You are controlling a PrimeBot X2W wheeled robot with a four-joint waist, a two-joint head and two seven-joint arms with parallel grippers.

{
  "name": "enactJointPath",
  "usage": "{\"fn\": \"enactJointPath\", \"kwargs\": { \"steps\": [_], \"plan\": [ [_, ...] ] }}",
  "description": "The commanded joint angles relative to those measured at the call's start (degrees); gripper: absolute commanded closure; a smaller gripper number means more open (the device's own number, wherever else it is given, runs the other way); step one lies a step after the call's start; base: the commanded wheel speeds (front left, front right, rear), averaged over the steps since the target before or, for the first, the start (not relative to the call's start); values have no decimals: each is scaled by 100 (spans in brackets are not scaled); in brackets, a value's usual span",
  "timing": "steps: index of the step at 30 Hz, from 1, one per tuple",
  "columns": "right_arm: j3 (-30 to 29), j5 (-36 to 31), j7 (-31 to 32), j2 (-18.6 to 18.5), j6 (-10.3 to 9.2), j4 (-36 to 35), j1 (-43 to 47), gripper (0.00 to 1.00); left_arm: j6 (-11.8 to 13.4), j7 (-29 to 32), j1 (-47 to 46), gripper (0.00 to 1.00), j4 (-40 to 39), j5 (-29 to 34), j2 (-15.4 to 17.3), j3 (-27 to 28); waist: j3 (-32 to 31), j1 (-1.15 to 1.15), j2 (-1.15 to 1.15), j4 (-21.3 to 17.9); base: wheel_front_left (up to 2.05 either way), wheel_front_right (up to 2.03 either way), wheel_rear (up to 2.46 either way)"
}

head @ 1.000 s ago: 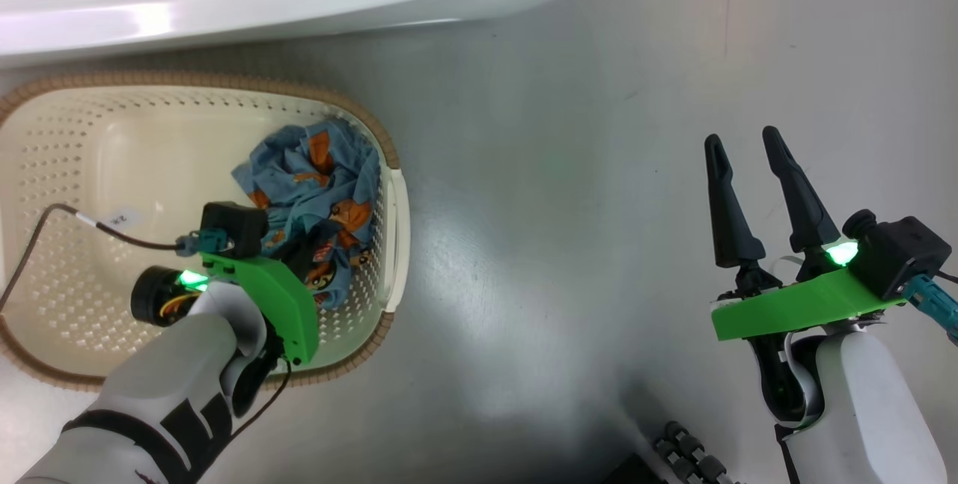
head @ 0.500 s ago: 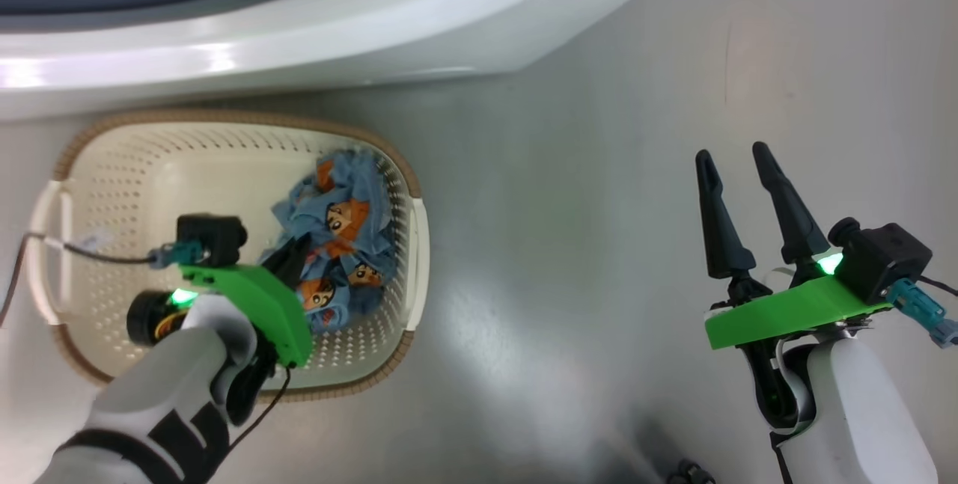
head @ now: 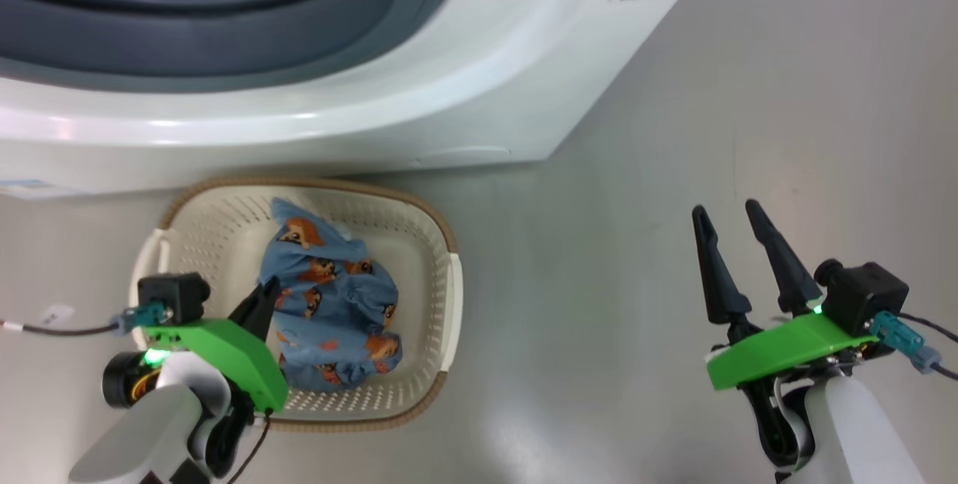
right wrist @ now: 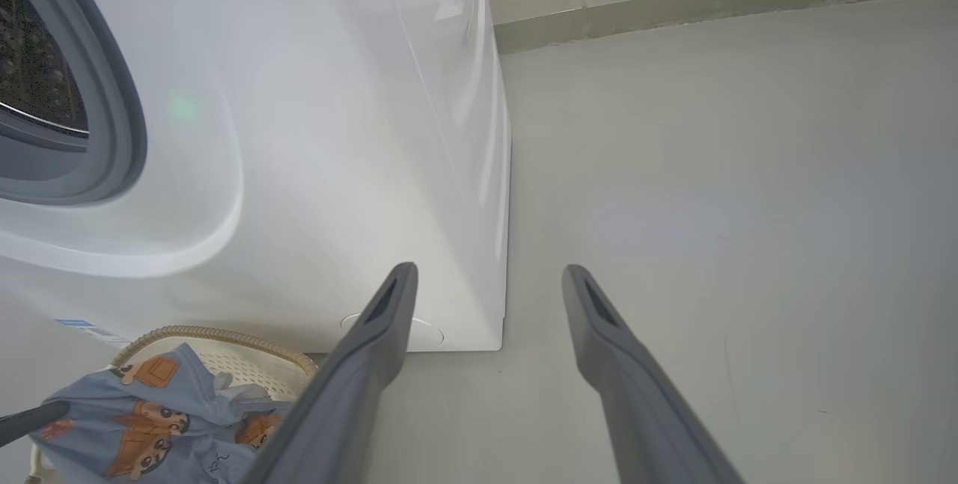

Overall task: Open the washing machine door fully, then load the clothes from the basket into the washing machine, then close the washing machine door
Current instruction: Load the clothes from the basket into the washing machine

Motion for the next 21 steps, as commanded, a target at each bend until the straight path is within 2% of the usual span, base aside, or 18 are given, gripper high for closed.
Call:
{"fn": "enactJointPath", "kwargs": {
  "steps": [1,21],
  "plan": [
    [159,48,-27,-59,9,-81,191,0,-9,-36,151,100,-100,134,161,276,-455,0,0,237,0,0,0],
    [78,242,-27,-397,9,108,836,0,-9,-36,1431,100,-1539,1964,169,2615,-1604,0,0,422,0,0,0]
  ]
}}
